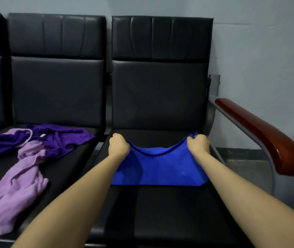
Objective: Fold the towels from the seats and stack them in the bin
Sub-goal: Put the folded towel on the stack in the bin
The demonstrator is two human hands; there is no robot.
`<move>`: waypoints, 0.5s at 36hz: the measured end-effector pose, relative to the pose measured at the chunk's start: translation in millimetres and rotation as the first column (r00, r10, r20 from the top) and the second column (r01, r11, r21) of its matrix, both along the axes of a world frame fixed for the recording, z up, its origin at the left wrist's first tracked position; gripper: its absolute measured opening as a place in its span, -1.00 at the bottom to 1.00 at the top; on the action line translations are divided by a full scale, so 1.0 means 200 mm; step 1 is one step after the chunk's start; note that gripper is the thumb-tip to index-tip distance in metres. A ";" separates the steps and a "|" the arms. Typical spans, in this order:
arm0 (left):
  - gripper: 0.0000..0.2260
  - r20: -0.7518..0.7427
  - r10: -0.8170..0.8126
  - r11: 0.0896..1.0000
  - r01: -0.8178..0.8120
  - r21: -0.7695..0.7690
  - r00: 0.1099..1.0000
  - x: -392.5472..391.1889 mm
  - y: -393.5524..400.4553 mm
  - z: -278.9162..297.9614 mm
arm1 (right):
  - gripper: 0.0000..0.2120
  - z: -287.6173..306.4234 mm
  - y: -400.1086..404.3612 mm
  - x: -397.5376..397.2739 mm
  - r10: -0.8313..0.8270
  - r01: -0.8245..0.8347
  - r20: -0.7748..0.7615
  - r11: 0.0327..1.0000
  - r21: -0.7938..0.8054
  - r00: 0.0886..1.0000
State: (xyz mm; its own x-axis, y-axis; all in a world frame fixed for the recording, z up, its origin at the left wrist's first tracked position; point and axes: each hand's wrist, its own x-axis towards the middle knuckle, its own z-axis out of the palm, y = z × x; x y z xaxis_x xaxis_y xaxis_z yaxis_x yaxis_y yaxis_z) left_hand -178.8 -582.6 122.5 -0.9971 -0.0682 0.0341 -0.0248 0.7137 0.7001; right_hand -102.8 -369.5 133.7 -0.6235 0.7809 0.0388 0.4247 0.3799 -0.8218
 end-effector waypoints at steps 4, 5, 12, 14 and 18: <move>-0.83 0.059 -0.011 0.999 0.014 -0.036 0.998 -0.02 0.00 -0.09 | -0.74 -0.09 -0.02 -0.02 0.018 -0.019 0.147 1.000 0.009 0.989; -0.82 0.073 -0.005 0.999 0.008 -0.041 0.997 -0.02 0.00 -0.11 | -0.76 -0.11 -0.03 -0.02 0.021 -0.024 0.177 1.000 0.014 0.984; -0.78 0.033 0.091 0.996 -0.091 0.002 0.995 -0.06 0.00 -0.16 | -0.72 -0.16 -0.04 -0.04 -0.052 0.026 0.183 0.990 0.137 0.982; -0.78 0.004 0.113 0.993 -0.113 0.033 0.994 -0.08 -0.01 -0.15 | -0.71 -0.15 -0.03 -0.05 -0.077 0.058 0.125 0.987 0.149 0.989; -0.76 -0.019 0.115 0.993 -0.115 0.011 0.993 -0.11 -0.02 -0.14 | -0.73 -0.15 -0.01 -0.09 -0.105 0.084 0.126 0.984 0.160 0.986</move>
State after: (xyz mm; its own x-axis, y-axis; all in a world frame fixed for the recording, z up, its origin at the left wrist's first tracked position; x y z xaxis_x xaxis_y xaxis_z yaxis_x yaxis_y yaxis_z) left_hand -201.5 -585.8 95.1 -0.9818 -0.1827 0.0526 -0.0924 0.7002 0.7079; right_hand -120.8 -370.7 104.0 -0.5548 0.8277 0.0845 0.5664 0.4501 -0.6904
